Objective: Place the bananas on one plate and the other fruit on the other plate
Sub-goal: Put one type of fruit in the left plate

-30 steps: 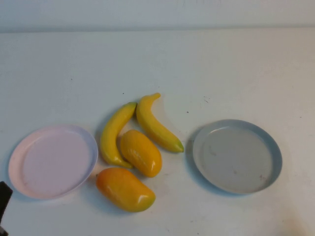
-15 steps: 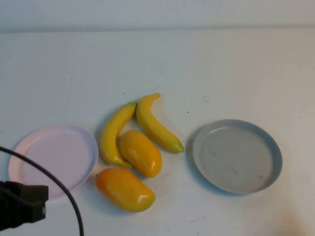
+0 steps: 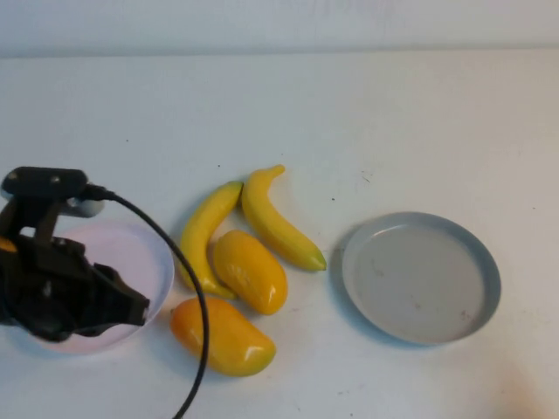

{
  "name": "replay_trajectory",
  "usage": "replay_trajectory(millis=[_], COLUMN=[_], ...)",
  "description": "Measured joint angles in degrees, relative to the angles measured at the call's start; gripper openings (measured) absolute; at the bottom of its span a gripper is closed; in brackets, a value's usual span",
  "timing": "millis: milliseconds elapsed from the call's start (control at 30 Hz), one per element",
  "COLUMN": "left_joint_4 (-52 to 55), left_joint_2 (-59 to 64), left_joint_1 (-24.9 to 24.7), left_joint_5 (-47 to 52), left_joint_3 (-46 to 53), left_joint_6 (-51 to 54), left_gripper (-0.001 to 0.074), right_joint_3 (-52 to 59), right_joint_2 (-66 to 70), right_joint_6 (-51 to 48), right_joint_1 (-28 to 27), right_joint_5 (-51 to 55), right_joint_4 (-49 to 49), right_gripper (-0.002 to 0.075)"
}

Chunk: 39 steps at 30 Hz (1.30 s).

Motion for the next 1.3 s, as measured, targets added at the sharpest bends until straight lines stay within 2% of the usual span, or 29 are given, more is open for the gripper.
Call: replay_trajectory(millis=[267, 433, 667, 833, 1000, 1133, 1300], left_joint_4=[5.85, 8.41, 11.32, 19.08, 21.74, 21.74, 21.63], left_joint_2=[9.79, 16.52, 25.83, 31.75, 33.45, 33.49, 32.54], left_joint_1=[-11.45, -16.53, -19.85, -21.20, -21.20, -21.20, -21.20], left_joint_5=[-0.72, -0.84, 2.77, 7.53, 13.14, 19.26, 19.80], left_joint_3=[-6.28, -11.36, -20.87, -28.17, -32.12, -32.52, -30.21], left_joint_6=[-5.12, -6.44, -7.89, -10.97, -0.69, 17.57, 24.84], left_gripper=[-0.0005, -0.0005, -0.0005, -0.0005, -0.0005, -0.0005, -0.0005], right_joint_3=[0.00, 0.00, 0.00, 0.00, 0.00, 0.00, 0.00], right_joint_2=[0.00, 0.00, 0.00, 0.00, 0.00, 0.00, 0.00], right_joint_6=[0.00, 0.00, 0.00, 0.00, 0.00, 0.00, 0.00], right_joint_1=[0.00, 0.00, 0.00, 0.00, 0.00, 0.00, 0.00], right_joint_5=[0.00, 0.00, 0.00, 0.00, 0.00, 0.00, 0.00], right_joint_4=[0.00, 0.00, 0.00, 0.00, 0.00, 0.00, 0.00], right_gripper=[-0.0017, -0.0017, -0.0017, -0.0017, -0.0017, -0.0017, -0.0017])
